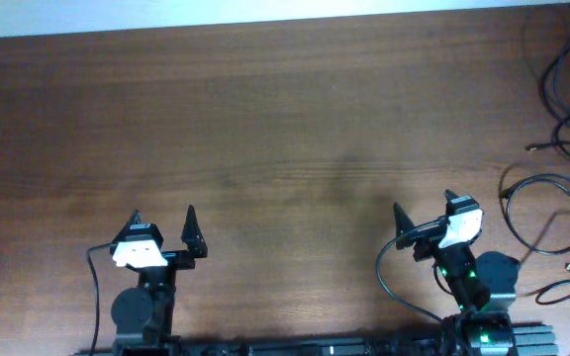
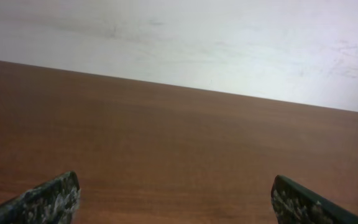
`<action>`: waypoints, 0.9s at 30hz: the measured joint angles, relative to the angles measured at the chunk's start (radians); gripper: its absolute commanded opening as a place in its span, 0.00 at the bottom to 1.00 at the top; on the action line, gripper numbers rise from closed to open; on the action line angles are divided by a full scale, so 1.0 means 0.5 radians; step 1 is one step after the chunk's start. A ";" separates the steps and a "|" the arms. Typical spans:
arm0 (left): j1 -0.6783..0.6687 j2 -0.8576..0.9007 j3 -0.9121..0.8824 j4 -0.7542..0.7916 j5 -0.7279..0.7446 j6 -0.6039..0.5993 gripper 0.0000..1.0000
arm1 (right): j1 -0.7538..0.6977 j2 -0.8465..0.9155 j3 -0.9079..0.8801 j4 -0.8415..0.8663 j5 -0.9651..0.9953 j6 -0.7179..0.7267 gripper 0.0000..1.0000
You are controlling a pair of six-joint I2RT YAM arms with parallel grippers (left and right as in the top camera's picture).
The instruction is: Untangle cables
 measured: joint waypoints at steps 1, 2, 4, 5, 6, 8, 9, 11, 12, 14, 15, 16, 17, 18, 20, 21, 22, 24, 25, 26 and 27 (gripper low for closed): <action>0.000 -0.001 0.000 0.000 0.000 0.000 0.99 | 0.000 -0.087 0.000 -0.004 0.050 -0.001 0.99; 0.000 -0.002 0.000 0.000 0.000 0.000 0.99 | 0.000 -0.171 0.000 -0.005 0.092 0.001 0.99; 0.000 -0.002 0.000 0.000 0.000 0.000 0.99 | 0.001 -0.276 0.000 -0.008 0.143 -0.001 0.99; 0.000 -0.002 0.000 0.000 -0.001 0.000 0.99 | 0.002 -0.303 0.000 -0.012 0.180 -0.002 0.99; 0.000 -0.002 0.000 0.000 -0.001 0.000 0.99 | 0.005 -0.303 0.000 -0.013 0.192 -0.002 0.99; 0.000 -0.002 0.000 0.000 0.000 0.000 0.99 | 0.050 -0.303 0.000 -0.019 0.248 -0.005 0.99; 0.000 -0.002 0.000 0.000 0.000 0.000 0.99 | 0.072 -0.303 0.000 -0.022 0.278 -0.005 0.99; 0.000 -0.002 0.000 0.000 0.000 0.000 0.99 | 0.106 -0.303 0.000 -0.027 0.330 -0.006 0.99; 0.000 -0.002 0.000 0.000 0.000 0.000 0.99 | 0.123 -0.303 0.000 -0.033 0.362 -0.006 0.99; 0.000 -0.002 0.000 0.000 0.000 0.000 0.99 | 0.124 -0.303 0.000 -0.034 0.392 -0.006 0.99; 0.000 -0.002 0.000 0.000 0.000 0.000 0.99 | 0.125 -0.303 0.000 -0.035 0.407 -0.006 0.99; 0.000 -0.002 0.000 0.000 0.000 0.000 0.99 | 0.125 -0.303 0.000 -0.036 0.415 -0.007 0.99; 0.000 -0.002 0.000 0.000 0.000 0.000 0.99 | 0.125 -0.303 0.000 -0.036 0.420 -0.006 0.99; 0.000 -0.002 0.000 0.000 0.000 0.001 0.99 | 0.125 -0.303 0.000 -0.036 0.420 -0.008 0.99; 0.000 -0.002 0.000 0.000 0.000 0.001 0.99 | 0.125 -0.303 0.000 -0.036 0.421 -0.008 0.99; 0.000 -0.002 0.000 0.000 0.000 0.000 0.99 | 0.124 -0.303 0.000 -0.036 0.421 -0.008 0.99; 0.000 -0.002 0.000 0.000 0.000 0.000 0.99 | 0.124 -0.303 0.000 -0.036 0.421 -0.007 0.99; 0.000 -0.002 0.000 0.000 0.000 0.000 0.99 | 0.125 -0.303 0.000 -0.036 0.421 -0.007 0.99; 0.000 -0.002 0.000 0.000 0.000 0.000 0.99 | 0.125 -0.303 0.000 -0.036 0.421 -0.006 0.99; 0.000 -0.002 0.000 0.000 0.000 0.000 0.99 | 0.124 -0.303 0.000 -0.036 0.421 -0.007 0.99; 0.000 -0.002 0.000 0.000 0.000 0.001 0.99 | 0.125 -0.303 0.000 -0.036 0.420 -0.006 0.99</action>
